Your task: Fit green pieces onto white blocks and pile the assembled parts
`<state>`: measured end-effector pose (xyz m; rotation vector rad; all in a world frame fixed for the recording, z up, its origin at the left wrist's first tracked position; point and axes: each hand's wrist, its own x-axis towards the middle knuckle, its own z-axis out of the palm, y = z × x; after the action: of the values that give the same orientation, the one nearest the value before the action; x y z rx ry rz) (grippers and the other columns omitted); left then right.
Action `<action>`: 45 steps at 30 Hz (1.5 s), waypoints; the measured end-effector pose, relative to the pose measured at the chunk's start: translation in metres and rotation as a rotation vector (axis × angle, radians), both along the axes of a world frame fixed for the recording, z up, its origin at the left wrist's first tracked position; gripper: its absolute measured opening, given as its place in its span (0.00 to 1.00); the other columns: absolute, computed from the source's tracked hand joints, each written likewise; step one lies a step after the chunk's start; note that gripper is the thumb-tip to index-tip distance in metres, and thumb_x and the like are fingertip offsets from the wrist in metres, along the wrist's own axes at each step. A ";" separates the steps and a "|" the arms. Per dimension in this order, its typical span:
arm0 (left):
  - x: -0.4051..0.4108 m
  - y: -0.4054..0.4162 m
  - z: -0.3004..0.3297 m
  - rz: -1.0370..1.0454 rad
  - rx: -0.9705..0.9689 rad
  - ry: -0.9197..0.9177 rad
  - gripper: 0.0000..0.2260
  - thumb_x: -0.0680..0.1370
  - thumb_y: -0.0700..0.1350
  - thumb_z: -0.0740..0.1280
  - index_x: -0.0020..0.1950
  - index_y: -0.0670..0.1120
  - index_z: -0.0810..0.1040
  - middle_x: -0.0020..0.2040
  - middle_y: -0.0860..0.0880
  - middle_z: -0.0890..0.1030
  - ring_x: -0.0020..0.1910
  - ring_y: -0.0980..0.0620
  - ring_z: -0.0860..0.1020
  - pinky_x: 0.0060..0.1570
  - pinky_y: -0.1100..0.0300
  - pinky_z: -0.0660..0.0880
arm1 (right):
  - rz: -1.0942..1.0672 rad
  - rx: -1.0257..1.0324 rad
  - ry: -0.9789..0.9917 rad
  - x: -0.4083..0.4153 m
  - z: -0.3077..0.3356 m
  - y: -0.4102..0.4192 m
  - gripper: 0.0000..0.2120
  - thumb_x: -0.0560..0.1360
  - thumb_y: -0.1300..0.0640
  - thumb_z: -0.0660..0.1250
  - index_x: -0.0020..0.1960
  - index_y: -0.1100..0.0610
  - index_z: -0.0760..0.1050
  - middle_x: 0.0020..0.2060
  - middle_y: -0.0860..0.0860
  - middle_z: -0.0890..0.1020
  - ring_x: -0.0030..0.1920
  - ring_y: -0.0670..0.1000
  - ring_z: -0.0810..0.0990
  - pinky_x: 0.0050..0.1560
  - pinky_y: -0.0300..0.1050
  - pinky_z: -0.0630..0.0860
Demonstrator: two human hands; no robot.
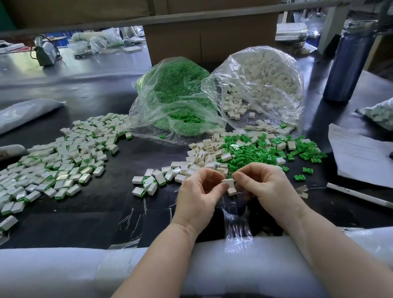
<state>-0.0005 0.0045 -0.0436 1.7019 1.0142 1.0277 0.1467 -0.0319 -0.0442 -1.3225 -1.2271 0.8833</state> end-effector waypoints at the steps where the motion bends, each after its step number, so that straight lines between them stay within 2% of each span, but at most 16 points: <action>1: 0.000 0.000 0.000 -0.014 0.006 0.038 0.04 0.73 0.38 0.71 0.45 0.45 0.78 0.40 0.48 0.81 0.40 0.52 0.78 0.46 0.61 0.77 | -0.074 0.028 -0.059 0.002 -0.001 0.001 0.05 0.73 0.62 0.69 0.39 0.57 0.79 0.32 0.49 0.81 0.33 0.48 0.78 0.37 0.37 0.77; 3: 0.001 -0.001 -0.002 -0.067 0.049 0.150 0.03 0.73 0.38 0.70 0.44 0.46 0.80 0.40 0.52 0.80 0.42 0.54 0.78 0.48 0.66 0.75 | -0.217 0.056 -0.209 0.006 -0.003 0.003 0.06 0.72 0.63 0.70 0.38 0.54 0.79 0.33 0.49 0.81 0.36 0.48 0.79 0.40 0.35 0.76; 7: 0.004 -0.003 -0.005 -0.128 0.133 0.356 0.04 0.74 0.41 0.70 0.47 0.45 0.84 0.44 0.53 0.77 0.46 0.53 0.76 0.53 0.63 0.72 | -0.320 -0.013 -0.400 0.009 -0.008 0.005 0.06 0.71 0.64 0.70 0.39 0.54 0.79 0.36 0.49 0.81 0.41 0.51 0.80 0.47 0.43 0.75; 10: 0.004 -0.002 -0.005 -0.081 0.162 0.344 0.05 0.74 0.42 0.69 0.49 0.45 0.83 0.43 0.57 0.73 0.45 0.55 0.74 0.51 0.67 0.71 | -0.396 -0.032 -0.513 0.010 -0.008 0.005 0.06 0.73 0.64 0.68 0.42 0.54 0.79 0.39 0.48 0.79 0.45 0.51 0.78 0.47 0.41 0.70; 13: 0.005 -0.001 -0.004 -0.040 0.222 0.351 0.09 0.76 0.41 0.67 0.55 0.45 0.80 0.46 0.54 0.72 0.44 0.57 0.72 0.49 0.75 0.67 | -0.428 -0.061 -0.589 0.011 -0.008 0.005 0.06 0.74 0.64 0.66 0.47 0.56 0.80 0.43 0.47 0.75 0.52 0.53 0.75 0.52 0.42 0.69; 17: 0.007 -0.001 -0.007 -0.048 0.251 0.439 0.15 0.78 0.43 0.64 0.64 0.46 0.75 0.50 0.52 0.68 0.52 0.54 0.70 0.57 0.69 0.65 | -0.354 -0.062 -0.669 0.006 -0.006 0.004 0.08 0.74 0.62 0.67 0.52 0.56 0.81 0.45 0.48 0.75 0.53 0.53 0.74 0.54 0.40 0.67; 20: 0.008 0.000 -0.009 -0.038 0.241 0.473 0.14 0.78 0.46 0.65 0.63 0.46 0.77 0.51 0.53 0.67 0.54 0.55 0.69 0.58 0.70 0.64 | -0.311 -0.109 -0.715 0.006 -0.006 0.003 0.10 0.74 0.57 0.69 0.55 0.54 0.80 0.48 0.50 0.76 0.55 0.52 0.73 0.57 0.41 0.66; 26: 0.007 0.000 -0.010 0.016 0.243 0.452 0.09 0.76 0.45 0.68 0.55 0.47 0.80 0.49 0.53 0.69 0.46 0.58 0.69 0.48 0.76 0.62 | -0.286 -0.150 -0.729 0.005 -0.005 0.002 0.06 0.73 0.55 0.70 0.50 0.53 0.80 0.43 0.45 0.72 0.55 0.51 0.72 0.59 0.47 0.68; 29: 0.007 0.000 -0.010 0.037 0.242 0.455 0.12 0.75 0.46 0.68 0.58 0.47 0.78 0.51 0.53 0.69 0.47 0.58 0.70 0.50 0.74 0.63 | -0.276 -0.143 -0.715 0.003 -0.004 0.002 0.05 0.73 0.55 0.70 0.49 0.52 0.81 0.43 0.45 0.73 0.54 0.51 0.73 0.60 0.49 0.68; 32: 0.007 0.001 -0.010 0.038 0.238 0.475 0.14 0.75 0.45 0.68 0.61 0.46 0.78 0.50 0.54 0.68 0.48 0.58 0.69 0.51 0.74 0.63 | -0.312 -0.107 -0.702 0.004 -0.005 0.003 0.09 0.75 0.59 0.67 0.55 0.53 0.79 0.46 0.46 0.74 0.54 0.52 0.74 0.58 0.44 0.69; 34: 0.007 0.001 -0.010 0.035 0.230 0.481 0.13 0.75 0.45 0.68 0.59 0.46 0.78 0.50 0.54 0.68 0.48 0.58 0.69 0.51 0.74 0.63 | -0.332 -0.108 -0.698 0.006 -0.006 0.003 0.13 0.76 0.61 0.64 0.59 0.53 0.78 0.52 0.49 0.75 0.56 0.53 0.73 0.56 0.43 0.68; 37: 0.006 0.000 -0.008 0.017 0.201 0.451 0.10 0.74 0.43 0.69 0.55 0.46 0.79 0.51 0.53 0.68 0.48 0.57 0.71 0.54 0.69 0.68 | -0.345 -0.134 -0.718 0.008 -0.008 0.005 0.16 0.77 0.64 0.61 0.62 0.51 0.76 0.56 0.51 0.72 0.57 0.53 0.72 0.55 0.42 0.68; 40: 0.005 -0.001 -0.007 -0.004 0.188 0.422 0.08 0.73 0.41 0.70 0.51 0.48 0.77 0.51 0.53 0.70 0.45 0.58 0.72 0.54 0.67 0.70 | -0.338 -0.153 -0.746 0.008 -0.008 0.005 0.16 0.77 0.63 0.61 0.61 0.50 0.76 0.51 0.48 0.69 0.56 0.53 0.72 0.54 0.43 0.68; 45: 0.006 -0.003 -0.005 -0.027 0.186 0.414 0.09 0.74 0.39 0.69 0.44 0.51 0.73 0.45 0.51 0.76 0.43 0.54 0.76 0.48 0.63 0.74 | -0.353 -0.152 -0.727 0.008 -0.006 0.005 0.08 0.76 0.62 0.65 0.54 0.54 0.77 0.46 0.46 0.68 0.53 0.54 0.74 0.52 0.46 0.71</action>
<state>0.0052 0.0018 -0.0489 2.1334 1.1768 0.7866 0.1545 -0.0273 -0.0506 -2.0076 -1.4086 0.2346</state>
